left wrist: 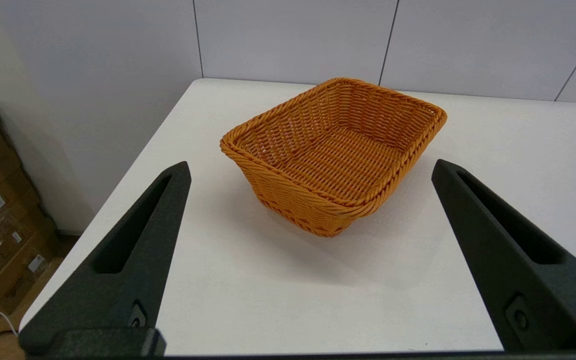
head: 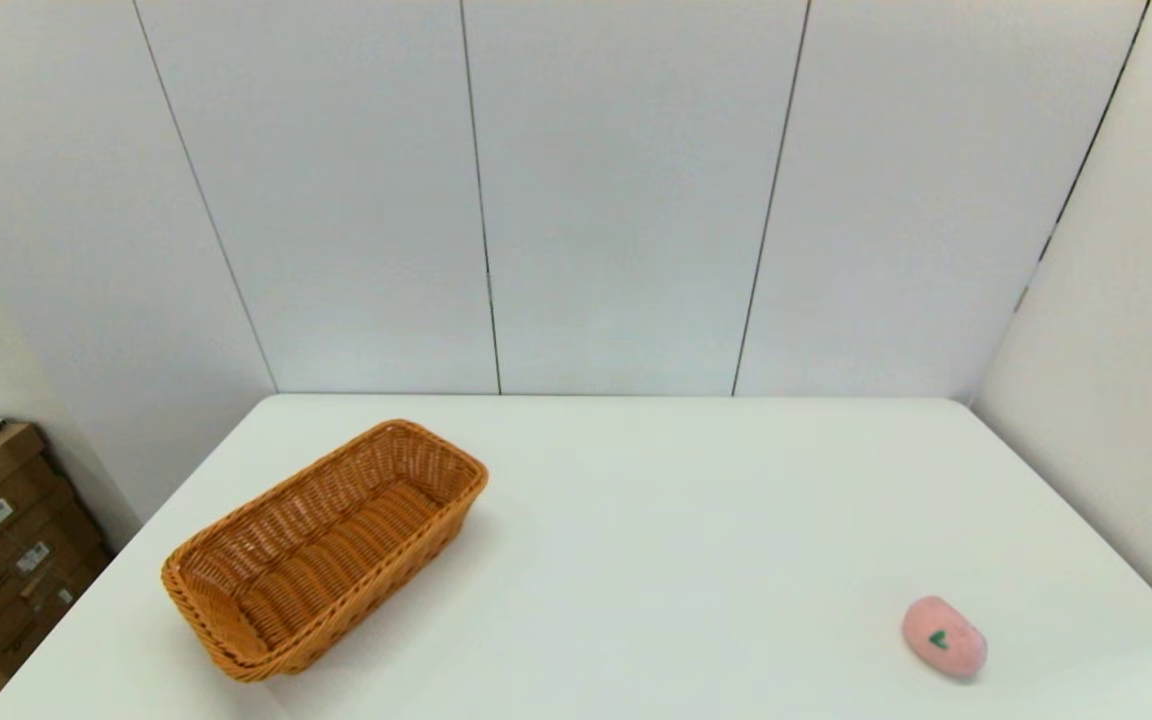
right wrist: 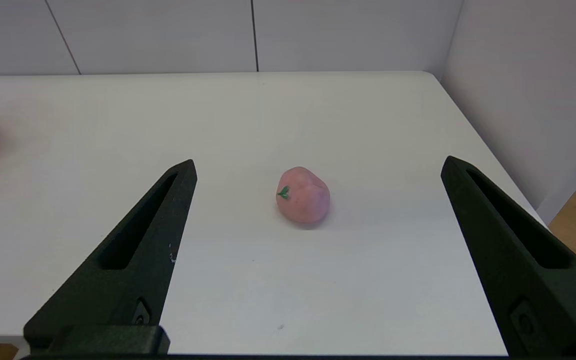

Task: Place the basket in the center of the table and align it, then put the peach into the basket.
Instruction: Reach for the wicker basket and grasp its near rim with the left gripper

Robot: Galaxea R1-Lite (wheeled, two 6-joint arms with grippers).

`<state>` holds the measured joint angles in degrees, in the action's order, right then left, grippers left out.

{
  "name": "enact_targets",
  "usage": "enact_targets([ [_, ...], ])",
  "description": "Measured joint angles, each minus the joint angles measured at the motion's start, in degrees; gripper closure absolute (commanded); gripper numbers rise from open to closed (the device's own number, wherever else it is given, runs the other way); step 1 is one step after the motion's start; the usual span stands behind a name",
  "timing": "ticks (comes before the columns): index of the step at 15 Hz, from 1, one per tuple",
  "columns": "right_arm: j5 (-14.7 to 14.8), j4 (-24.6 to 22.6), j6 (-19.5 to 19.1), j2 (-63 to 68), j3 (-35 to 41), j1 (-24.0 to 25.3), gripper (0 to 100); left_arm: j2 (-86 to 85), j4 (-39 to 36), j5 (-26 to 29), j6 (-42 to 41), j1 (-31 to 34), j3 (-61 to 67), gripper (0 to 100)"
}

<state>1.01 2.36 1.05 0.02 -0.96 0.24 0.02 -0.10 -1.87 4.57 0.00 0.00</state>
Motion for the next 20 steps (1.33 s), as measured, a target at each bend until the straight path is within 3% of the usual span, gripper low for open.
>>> enact_targets([
  [16,0.0,0.0,-0.1,0.0,0.0,0.0,0,0.0,0.1,-0.1,0.1,0.0,-0.1,0],
  [20,0.0,0.0,-0.1,0.0,0.0,0.0,0,3.4,5.1,0.2,4.0,0.0,-10.8,0],
])
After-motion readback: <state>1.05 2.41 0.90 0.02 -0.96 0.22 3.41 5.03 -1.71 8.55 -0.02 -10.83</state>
